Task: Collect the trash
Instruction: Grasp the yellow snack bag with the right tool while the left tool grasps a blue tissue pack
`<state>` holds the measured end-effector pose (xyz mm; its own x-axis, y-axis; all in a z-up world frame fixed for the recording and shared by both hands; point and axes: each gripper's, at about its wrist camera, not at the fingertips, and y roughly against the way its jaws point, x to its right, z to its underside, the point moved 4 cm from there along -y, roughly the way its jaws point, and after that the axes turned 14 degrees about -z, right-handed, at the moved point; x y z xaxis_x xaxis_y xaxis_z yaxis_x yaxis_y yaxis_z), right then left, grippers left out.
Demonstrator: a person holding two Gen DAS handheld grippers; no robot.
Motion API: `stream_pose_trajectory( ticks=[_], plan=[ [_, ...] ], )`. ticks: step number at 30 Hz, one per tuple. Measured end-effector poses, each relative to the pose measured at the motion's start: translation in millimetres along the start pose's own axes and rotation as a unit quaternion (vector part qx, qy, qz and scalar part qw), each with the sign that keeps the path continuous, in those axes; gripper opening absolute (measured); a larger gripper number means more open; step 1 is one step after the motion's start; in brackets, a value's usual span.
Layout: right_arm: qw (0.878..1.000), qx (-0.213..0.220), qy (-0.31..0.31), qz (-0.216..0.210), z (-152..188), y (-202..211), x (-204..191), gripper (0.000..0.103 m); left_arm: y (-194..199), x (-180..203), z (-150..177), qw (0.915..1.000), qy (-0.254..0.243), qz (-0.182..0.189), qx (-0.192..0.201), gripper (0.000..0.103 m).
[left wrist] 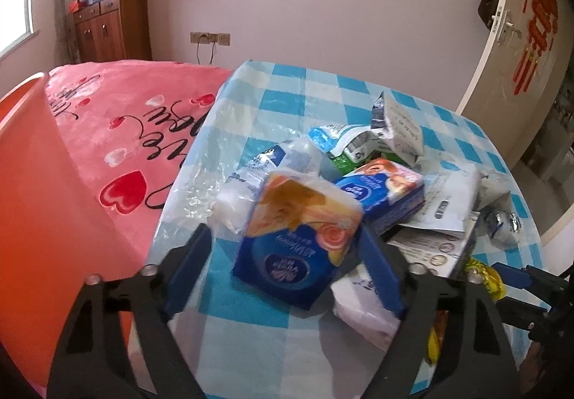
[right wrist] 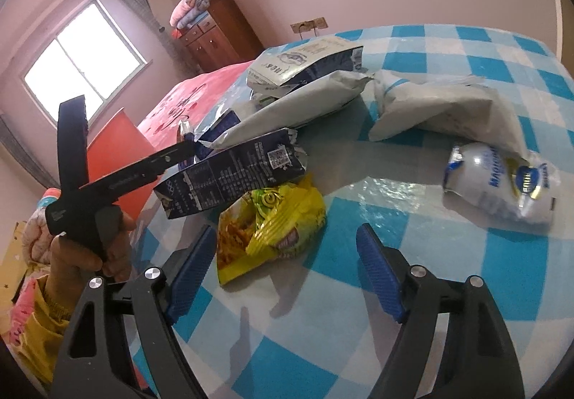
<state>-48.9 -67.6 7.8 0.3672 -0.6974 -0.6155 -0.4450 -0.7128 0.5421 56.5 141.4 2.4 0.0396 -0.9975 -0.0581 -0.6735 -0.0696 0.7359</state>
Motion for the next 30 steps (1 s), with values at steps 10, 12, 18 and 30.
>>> stream_pose_trajectory(
  ticks=[10,12,18,30],
  plan=[
    [1.0,-0.013,0.008,-0.011,-6.0,-19.5,2.1,0.068,-15.9,9.5,1.5,0.9998,-0.013,0.013,-0.012,0.061],
    [1.0,-0.014,0.01,-0.012,-6.5,-21.0,2.1,0.066,-15.4,10.4,2.1,0.9998,-0.011,0.012,-0.009,0.06],
    [1.0,-0.014,0.017,-0.009,-4.1,-21.2,0.6,0.062,-13.7,11.1,5.1,0.9998,0.001,0.017,-0.013,0.053],
    [0.999,-0.017,0.034,0.026,7.7,-13.9,-0.5,0.042,-2.1,10.9,16.5,0.9995,0.001,0.019,-0.024,0.059]
  ],
)
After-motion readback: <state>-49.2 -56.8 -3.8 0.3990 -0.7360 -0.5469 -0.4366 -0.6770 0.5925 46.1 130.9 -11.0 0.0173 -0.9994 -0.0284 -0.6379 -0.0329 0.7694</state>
